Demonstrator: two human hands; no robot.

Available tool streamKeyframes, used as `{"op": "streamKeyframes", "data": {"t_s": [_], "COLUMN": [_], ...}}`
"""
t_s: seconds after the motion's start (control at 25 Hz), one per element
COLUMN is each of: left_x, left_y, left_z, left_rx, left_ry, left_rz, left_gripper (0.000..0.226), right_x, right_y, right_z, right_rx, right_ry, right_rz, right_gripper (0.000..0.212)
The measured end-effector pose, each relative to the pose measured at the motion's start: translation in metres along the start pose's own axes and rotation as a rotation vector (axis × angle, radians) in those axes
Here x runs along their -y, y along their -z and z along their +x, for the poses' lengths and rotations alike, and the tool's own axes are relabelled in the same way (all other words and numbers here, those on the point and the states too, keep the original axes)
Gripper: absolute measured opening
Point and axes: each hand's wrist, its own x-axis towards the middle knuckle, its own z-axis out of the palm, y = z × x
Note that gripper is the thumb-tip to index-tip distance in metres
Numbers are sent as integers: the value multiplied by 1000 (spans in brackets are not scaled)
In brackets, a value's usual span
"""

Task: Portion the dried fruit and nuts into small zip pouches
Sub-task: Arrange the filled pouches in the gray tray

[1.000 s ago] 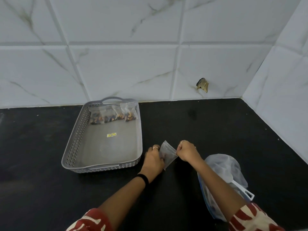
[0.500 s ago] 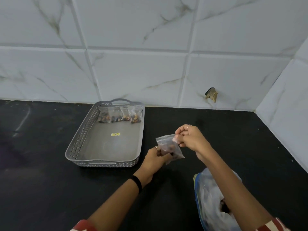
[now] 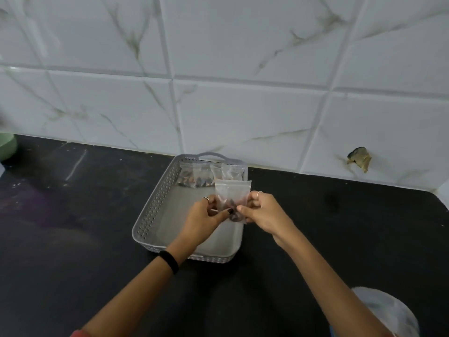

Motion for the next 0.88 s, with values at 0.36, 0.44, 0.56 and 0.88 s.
{"op": "streamKeyframes", "data": {"t_s": [0.36,0.44,0.56,0.88], "left_x": [47,60,79,95], "left_y": [80,89,95,90], "left_z": [60,78,98,114], "left_rx": [-88,-85,-108,-66], "left_ry": [65,62,67,97], "left_rz": [190,256,370,676], "left_gripper": [69,69,63,41], "right_x": [11,7,-6,-10], "right_y": [-104,-123,-147,-170], "right_z": [110,134,164,189], "right_rx": [5,-42,-157,-263], "right_ry": [-228,-310,-338,-238], "right_rz": [102,138,109,-184], "right_gripper": [13,22,14,9]}}
